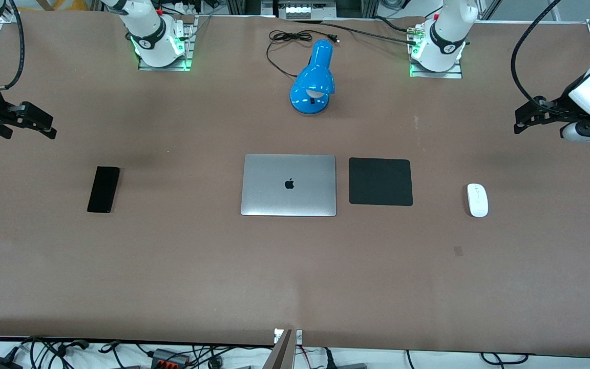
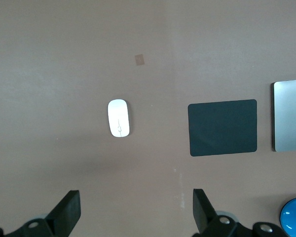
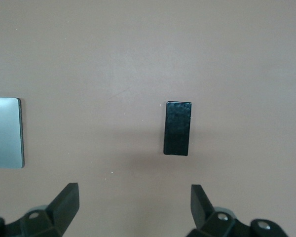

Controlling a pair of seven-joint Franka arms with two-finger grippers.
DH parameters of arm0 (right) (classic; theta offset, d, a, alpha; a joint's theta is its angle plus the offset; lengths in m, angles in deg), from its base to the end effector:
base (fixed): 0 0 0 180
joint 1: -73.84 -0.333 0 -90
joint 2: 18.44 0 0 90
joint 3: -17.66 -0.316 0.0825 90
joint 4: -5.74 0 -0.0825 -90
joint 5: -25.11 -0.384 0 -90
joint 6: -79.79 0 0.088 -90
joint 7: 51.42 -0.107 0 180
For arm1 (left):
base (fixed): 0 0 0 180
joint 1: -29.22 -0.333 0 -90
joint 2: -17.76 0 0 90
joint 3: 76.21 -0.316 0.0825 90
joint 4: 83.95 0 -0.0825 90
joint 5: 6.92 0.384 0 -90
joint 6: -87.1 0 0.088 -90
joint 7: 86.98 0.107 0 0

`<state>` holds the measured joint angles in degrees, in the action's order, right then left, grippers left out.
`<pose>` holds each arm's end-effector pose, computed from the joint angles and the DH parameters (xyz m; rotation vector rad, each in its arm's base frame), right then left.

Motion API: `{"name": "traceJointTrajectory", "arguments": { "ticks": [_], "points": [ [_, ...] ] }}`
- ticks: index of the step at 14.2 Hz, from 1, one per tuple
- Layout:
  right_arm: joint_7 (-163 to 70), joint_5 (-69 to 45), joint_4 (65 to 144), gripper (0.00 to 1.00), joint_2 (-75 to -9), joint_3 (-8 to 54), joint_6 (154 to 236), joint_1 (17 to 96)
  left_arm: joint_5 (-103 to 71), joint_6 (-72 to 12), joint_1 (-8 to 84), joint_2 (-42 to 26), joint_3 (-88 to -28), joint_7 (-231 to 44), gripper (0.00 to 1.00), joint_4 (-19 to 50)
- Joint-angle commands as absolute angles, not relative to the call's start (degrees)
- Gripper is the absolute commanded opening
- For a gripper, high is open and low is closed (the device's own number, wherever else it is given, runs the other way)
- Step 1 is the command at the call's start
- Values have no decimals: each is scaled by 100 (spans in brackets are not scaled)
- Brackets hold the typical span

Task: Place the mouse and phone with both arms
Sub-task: 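Lower the right gripper to the phone while the left gripper reaches the mouse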

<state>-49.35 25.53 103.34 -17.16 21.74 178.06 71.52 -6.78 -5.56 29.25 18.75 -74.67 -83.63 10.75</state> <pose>0.5575 -0.0182 0.5865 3.1343 0.0099 0.0529 0.5514 -0.0150 0.5993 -3.1359 0.1349 0.0288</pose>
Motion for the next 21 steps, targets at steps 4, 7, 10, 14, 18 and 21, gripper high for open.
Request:
{"name": "traceJointTrajectory", "arguments": {
  "ticks": [4,7,10,14,18,21],
  "points": [
    [-4957,2590,10392,100,-1598,2162,17761,7146,-560,-589,2895,1917,-7427,-8399,100,1080],
    [-4948,2599,10409,100,-1616,2162,17770,7146,-551,-432,2887,1838,-7427,-8364,100,1063],
    [-4870,2607,10392,100,-1852,2162,17831,7155,-586,-80,2887,1680,-7427,-8407,100,791],
    [-4931,2677,10444,100,-2309,2171,17962,7190,-586,-52,2843,1470,-7462,-8381,100,746],
    [-4948,2783,10462,100,-3064,2179,18270,7392,-551,-52,2755,671,-7507,-8311,100,-16],
    [-4940,2958,10514,100,-3565,2188,18682,7506,-577,-297,2764,240,-7507,-8320,100,-80]
  ]
}}
